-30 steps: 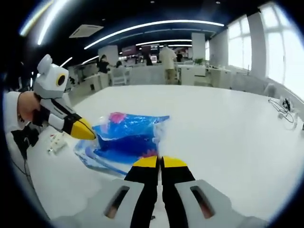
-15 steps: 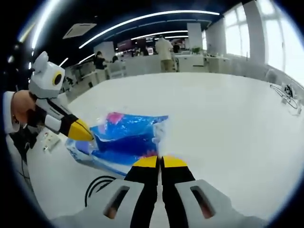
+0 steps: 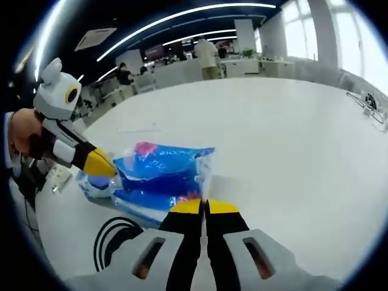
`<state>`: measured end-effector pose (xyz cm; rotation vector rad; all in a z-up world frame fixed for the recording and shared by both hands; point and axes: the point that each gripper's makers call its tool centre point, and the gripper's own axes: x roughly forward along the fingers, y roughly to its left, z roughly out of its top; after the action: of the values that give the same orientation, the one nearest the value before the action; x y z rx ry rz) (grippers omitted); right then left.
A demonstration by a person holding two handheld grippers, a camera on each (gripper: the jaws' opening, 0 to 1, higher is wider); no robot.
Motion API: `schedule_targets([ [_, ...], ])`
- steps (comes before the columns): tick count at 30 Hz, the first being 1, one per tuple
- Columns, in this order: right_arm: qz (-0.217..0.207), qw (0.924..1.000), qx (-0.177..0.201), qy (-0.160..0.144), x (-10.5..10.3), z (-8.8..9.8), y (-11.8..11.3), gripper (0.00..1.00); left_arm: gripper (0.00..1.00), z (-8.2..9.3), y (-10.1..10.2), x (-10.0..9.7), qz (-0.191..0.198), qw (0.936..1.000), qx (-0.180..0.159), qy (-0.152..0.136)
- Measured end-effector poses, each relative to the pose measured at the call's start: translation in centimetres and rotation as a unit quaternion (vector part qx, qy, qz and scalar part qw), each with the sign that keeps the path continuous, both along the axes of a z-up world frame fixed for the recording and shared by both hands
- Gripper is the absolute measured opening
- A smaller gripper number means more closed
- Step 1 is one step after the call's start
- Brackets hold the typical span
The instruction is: Arrange the tabletop items into an orderly group along one side of the table until the central work area is clear of visible clutter.
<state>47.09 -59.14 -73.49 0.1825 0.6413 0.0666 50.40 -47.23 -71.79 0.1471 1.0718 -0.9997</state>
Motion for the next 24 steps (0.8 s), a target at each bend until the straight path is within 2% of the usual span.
schedule_targets([
  [9, -0.004, 0.9998, 0.01, 0.013, 0.1, -1.6, 0.1, 0.0, 0.0, -0.4, -0.1, 0.1, 0.004, 1.0, 0.003, 0.005],
  [24, -0.007, 0.9997, 0.011, 0.02, 0.0, -2.6, 0.2, 0.0, 0.0, -0.7, -0.1, 0.3, 0.008, 0.9999, 0.002, 0.008],
])
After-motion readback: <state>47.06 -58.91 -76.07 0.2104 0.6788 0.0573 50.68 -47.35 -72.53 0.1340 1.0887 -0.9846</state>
